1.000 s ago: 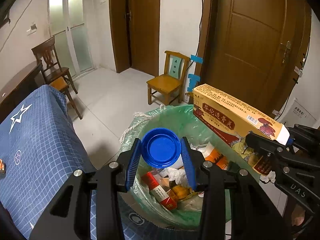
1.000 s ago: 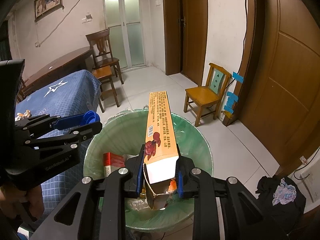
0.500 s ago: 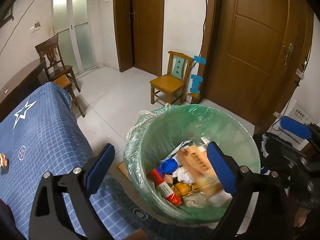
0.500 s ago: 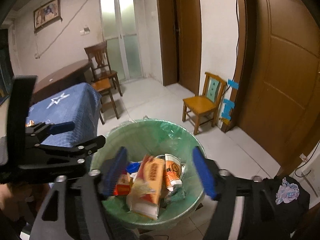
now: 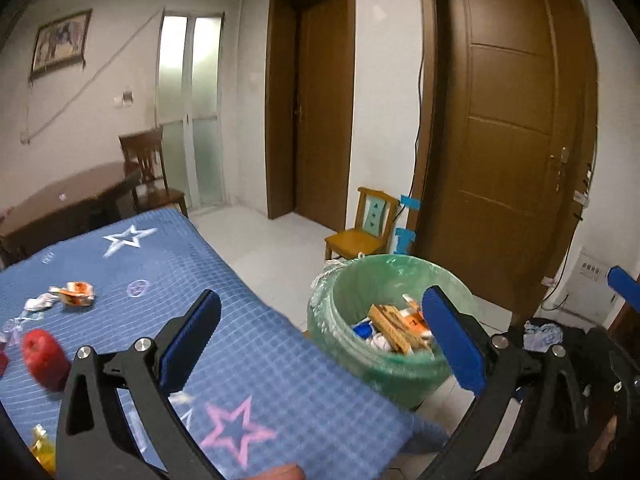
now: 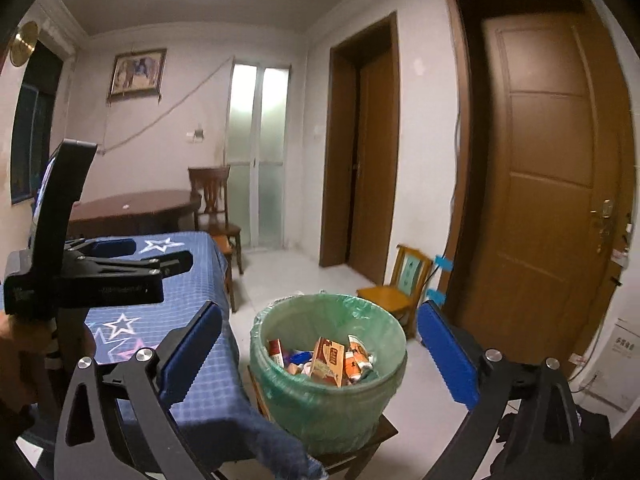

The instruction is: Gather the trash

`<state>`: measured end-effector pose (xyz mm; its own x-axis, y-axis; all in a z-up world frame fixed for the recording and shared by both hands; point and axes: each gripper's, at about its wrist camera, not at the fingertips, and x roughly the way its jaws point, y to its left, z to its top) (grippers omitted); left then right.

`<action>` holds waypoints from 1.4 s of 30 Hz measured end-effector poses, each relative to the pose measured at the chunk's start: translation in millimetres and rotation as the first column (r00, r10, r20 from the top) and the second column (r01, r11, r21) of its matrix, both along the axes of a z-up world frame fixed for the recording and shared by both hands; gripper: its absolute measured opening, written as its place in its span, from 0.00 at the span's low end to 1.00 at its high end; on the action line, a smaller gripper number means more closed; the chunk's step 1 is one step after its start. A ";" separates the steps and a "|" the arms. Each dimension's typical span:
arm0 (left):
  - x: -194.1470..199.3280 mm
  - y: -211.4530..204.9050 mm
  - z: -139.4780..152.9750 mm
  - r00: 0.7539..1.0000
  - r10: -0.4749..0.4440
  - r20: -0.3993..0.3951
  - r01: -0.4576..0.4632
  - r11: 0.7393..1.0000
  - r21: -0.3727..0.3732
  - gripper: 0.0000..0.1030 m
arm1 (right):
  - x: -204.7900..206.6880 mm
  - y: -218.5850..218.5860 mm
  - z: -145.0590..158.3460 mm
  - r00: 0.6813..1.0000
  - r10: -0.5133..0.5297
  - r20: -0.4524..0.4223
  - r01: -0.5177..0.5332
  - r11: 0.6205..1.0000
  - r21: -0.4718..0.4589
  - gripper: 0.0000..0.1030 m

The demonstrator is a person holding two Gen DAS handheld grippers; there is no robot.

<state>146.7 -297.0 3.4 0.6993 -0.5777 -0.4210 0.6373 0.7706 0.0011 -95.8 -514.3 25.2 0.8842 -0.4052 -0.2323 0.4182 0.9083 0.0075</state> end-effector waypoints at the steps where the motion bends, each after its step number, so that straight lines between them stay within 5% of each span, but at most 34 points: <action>1: -9.3 4.2 0.1 1.000 0.014 0.022 -0.014 1.000 0.002 0.95 | -10.2 4.8 -2.5 1.000 -0.006 0.013 0.005 1.000 0.012 0.95; 17: -101.6 36.8 -5.4 0.992 -0.065 0.104 0.068 0.997 -0.028 0.95 | -76.3 18.3 -26.1 0.997 -0.067 0.023 0.065 0.994 0.089 0.95; 42: -105.8 36.3 -11.5 0.991 -0.070 0.116 0.071 0.997 -0.012 0.95 | -79.2 9.6 -23.6 0.998 -0.055 0.034 0.052 0.994 0.094 0.95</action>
<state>40.8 -260.7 -8.1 0.7001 -0.6333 -0.3298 0.6863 0.7243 0.0660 -175.0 -504.7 1.6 0.8705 -0.4302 -0.2389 0.4639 0.8794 0.1069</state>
